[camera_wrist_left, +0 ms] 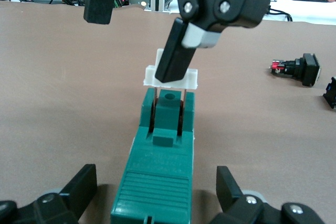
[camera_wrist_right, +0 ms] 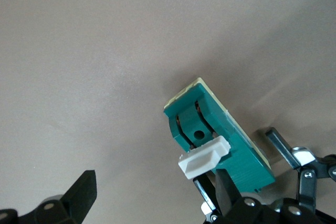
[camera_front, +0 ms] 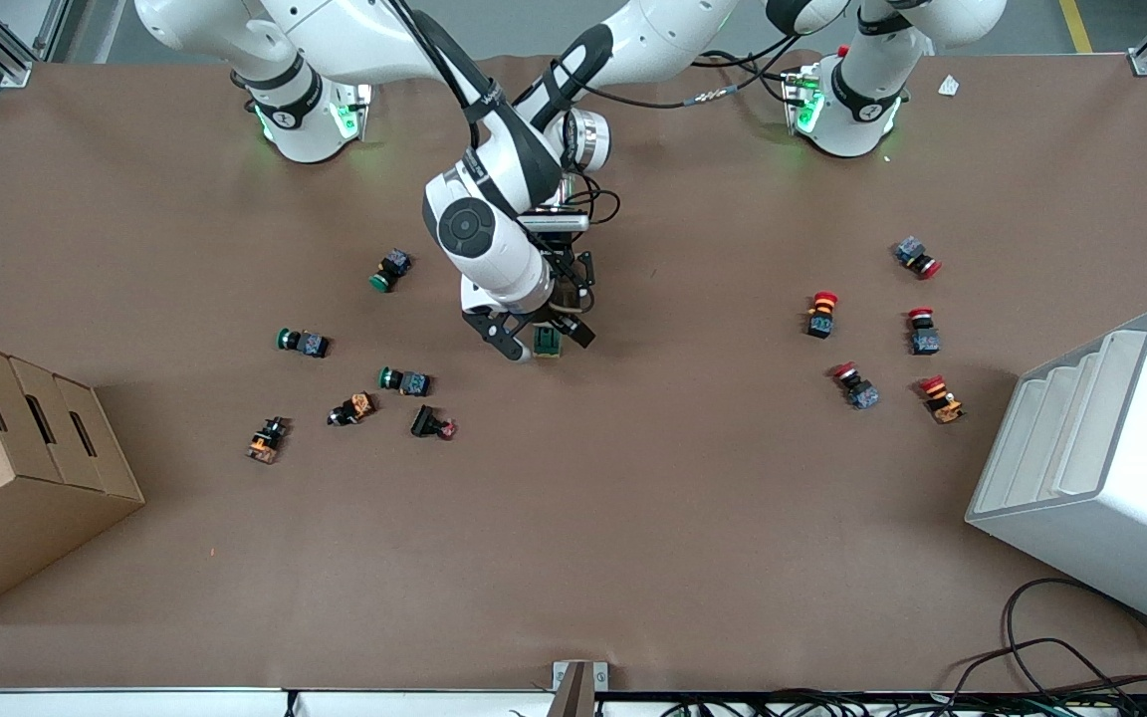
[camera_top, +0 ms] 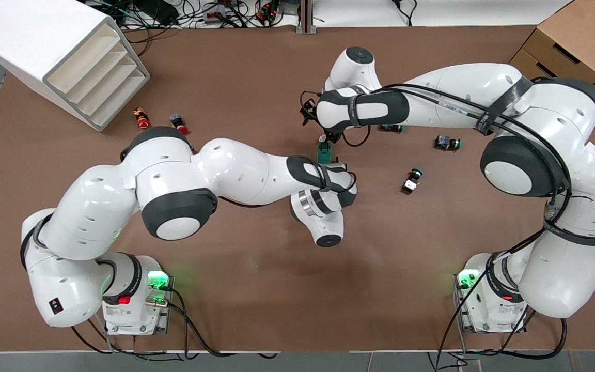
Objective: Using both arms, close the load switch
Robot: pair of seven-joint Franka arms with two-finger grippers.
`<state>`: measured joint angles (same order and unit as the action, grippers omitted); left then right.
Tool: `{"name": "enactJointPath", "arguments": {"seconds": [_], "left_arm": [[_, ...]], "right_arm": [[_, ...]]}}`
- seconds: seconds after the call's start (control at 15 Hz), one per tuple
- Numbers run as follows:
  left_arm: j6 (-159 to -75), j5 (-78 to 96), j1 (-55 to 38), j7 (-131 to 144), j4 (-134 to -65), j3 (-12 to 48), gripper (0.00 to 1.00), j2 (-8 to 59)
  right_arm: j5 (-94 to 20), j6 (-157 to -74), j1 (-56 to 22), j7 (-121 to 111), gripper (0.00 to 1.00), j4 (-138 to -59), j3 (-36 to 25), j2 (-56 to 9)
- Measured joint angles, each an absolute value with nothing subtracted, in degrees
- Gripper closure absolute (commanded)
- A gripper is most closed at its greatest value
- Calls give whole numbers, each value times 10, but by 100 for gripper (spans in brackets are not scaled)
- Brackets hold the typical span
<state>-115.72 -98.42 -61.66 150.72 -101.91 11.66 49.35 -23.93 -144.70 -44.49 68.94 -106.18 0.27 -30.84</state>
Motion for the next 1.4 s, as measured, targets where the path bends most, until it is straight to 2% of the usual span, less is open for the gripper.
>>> {"name": "enactJointPath", "arguments": {"seconds": [1.4], "left_arm": [[-1159,-984,-616,1496,-1018,116,0,494]], "right_arm": [[-239,-1445,-415,641,0,-979,-4,-384]]}}
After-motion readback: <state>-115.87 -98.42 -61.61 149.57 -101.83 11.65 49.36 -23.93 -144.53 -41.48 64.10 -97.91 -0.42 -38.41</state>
